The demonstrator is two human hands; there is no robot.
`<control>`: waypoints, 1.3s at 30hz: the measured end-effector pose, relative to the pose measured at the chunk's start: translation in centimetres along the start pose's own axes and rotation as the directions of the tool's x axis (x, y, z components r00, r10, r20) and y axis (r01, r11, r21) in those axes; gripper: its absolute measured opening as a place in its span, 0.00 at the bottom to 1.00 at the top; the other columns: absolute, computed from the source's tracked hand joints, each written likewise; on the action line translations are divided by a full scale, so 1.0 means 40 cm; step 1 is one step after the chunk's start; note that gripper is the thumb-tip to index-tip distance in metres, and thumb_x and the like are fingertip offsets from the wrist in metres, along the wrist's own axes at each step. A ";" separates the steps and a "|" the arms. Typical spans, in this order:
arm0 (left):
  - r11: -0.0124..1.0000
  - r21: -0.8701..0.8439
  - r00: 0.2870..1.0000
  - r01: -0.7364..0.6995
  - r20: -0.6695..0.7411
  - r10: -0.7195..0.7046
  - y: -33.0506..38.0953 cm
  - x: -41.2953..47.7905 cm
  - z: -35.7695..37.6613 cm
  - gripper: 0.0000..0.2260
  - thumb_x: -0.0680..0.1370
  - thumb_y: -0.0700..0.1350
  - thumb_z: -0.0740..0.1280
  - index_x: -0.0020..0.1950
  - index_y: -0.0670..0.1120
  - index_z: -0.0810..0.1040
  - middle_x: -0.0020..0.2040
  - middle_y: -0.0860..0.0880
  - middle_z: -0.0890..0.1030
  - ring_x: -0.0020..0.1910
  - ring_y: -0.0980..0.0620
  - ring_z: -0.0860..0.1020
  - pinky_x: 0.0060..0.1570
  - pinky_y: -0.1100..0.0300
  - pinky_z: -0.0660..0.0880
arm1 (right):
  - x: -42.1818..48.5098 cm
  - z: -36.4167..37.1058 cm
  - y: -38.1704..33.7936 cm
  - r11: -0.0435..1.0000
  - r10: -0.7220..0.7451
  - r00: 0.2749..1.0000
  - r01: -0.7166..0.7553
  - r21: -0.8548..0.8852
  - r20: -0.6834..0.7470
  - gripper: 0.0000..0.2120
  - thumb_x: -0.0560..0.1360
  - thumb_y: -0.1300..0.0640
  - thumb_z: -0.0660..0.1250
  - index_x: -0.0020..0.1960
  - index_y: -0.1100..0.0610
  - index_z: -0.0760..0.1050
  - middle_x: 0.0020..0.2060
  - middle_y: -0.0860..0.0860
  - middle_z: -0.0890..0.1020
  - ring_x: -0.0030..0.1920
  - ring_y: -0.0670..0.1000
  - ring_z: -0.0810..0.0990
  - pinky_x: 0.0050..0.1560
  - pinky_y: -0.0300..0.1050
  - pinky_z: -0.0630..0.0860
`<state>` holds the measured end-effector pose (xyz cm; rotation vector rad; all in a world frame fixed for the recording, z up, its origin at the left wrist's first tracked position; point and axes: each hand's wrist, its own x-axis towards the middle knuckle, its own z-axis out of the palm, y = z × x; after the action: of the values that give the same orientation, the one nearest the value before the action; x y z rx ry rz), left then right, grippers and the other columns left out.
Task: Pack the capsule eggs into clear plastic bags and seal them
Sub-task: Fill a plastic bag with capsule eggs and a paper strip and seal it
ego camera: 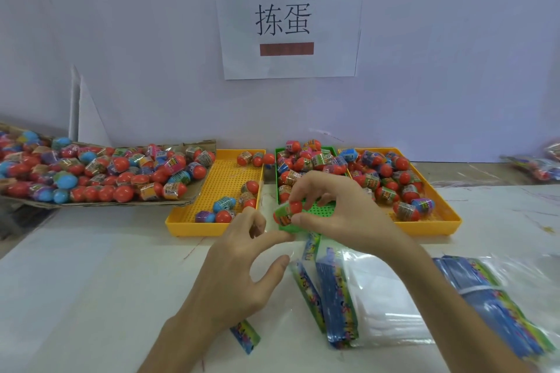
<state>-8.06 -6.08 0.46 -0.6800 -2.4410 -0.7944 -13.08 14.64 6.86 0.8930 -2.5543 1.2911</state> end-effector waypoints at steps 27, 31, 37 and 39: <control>0.997 -0.044 0.998 -0.058 0.001 0.059 -0.004 0.001 0.000 0.21 0.78 0.57 0.66 0.72 0.63 0.73 0.49 0.55 0.64 0.53 0.57 0.68 0.51 0.70 0.66 | -0.023 -0.092 0.181 0.797 0.407 0.813 -0.539 -0.273 -0.416 0.11 0.75 0.63 0.69 0.54 0.52 0.83 0.46 0.48 0.83 0.47 0.51 0.80 0.46 0.44 0.75; 0.997 -0.045 0.998 -0.055 -0.007 0.055 -0.002 0.003 0.000 0.21 0.78 0.56 0.66 0.72 0.62 0.74 0.48 0.54 0.65 0.52 0.56 0.68 0.50 0.69 0.67 | -0.025 -0.080 0.187 0.727 0.457 0.793 -0.594 -0.344 -0.403 0.18 0.75 0.63 0.68 0.63 0.52 0.80 0.59 0.51 0.83 0.57 0.55 0.80 0.58 0.51 0.76; 0.992 -0.125 1.000 -0.011 -0.012 0.009 0.004 0.001 -0.004 0.19 0.80 0.55 0.64 0.71 0.59 0.73 0.51 0.58 0.68 0.53 0.58 0.71 0.53 0.71 0.67 | -0.024 -0.077 0.192 0.723 0.437 0.784 -0.597 -0.346 -0.441 0.15 0.77 0.62 0.67 0.63 0.52 0.80 0.58 0.51 0.83 0.55 0.55 0.80 0.57 0.52 0.78; 0.986 -0.164 1.000 0.013 -0.014 -0.016 0.007 0.002 -0.005 0.17 0.81 0.54 0.61 0.71 0.60 0.72 0.52 0.62 0.69 0.53 0.58 0.72 0.52 0.71 0.67 | -0.024 -0.076 0.199 0.717 0.438 0.782 -0.601 -0.352 -0.443 0.16 0.78 0.63 0.65 0.63 0.53 0.80 0.57 0.52 0.83 0.53 0.55 0.80 0.55 0.51 0.78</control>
<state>-7.90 -5.97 0.77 -0.7146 -2.3881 -1.0116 -17.21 21.03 2.93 -0.1730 -2.7267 0.7240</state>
